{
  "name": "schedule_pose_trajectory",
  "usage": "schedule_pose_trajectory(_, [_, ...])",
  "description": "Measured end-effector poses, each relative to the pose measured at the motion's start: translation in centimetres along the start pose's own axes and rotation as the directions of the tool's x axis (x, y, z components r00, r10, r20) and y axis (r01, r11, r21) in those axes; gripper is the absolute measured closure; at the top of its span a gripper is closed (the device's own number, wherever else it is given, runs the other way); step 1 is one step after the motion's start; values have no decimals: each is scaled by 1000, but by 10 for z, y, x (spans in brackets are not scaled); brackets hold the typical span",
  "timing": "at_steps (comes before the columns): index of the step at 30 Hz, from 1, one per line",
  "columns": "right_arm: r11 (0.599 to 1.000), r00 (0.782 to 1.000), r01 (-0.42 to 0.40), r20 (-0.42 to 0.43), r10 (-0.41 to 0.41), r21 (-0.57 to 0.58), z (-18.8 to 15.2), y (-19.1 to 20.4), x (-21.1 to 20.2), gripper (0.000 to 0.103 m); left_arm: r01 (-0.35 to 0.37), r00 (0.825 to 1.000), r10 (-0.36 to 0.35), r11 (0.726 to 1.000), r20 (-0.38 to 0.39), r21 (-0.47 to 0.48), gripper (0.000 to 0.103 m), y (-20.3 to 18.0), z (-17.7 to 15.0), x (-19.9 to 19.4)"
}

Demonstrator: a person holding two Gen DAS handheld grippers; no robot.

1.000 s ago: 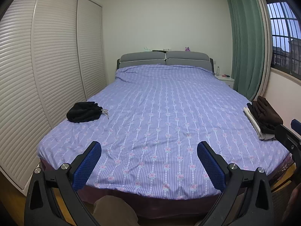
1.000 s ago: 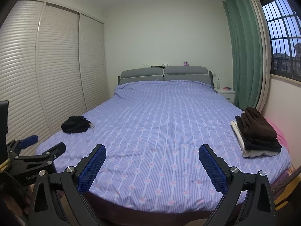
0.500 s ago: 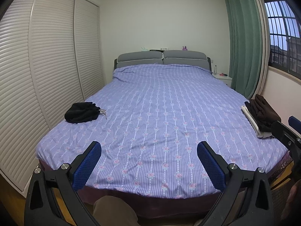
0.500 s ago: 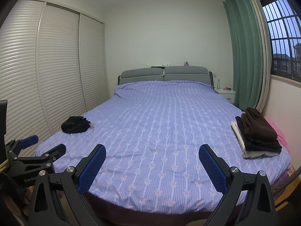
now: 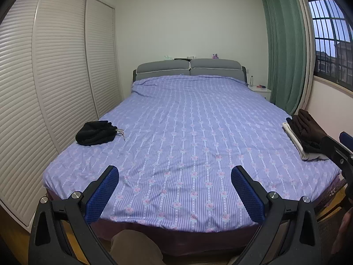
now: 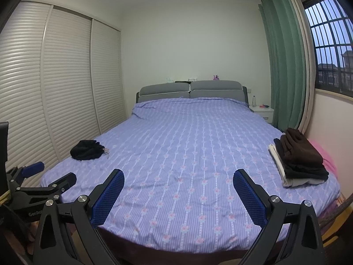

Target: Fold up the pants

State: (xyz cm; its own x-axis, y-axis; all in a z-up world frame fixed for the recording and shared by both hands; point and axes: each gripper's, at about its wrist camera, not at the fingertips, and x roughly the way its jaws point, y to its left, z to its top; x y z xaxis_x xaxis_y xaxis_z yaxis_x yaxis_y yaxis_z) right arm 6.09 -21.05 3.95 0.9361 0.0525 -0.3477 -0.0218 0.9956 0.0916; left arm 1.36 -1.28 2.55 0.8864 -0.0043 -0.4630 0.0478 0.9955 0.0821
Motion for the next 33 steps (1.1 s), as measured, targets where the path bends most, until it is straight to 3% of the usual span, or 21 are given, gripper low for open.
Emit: schedule_pose_trajectory(33, [1000,1000,-13,-3,13,1,2,5,0,3,-16,999,15,1000,33,25,0,1,0,-9])
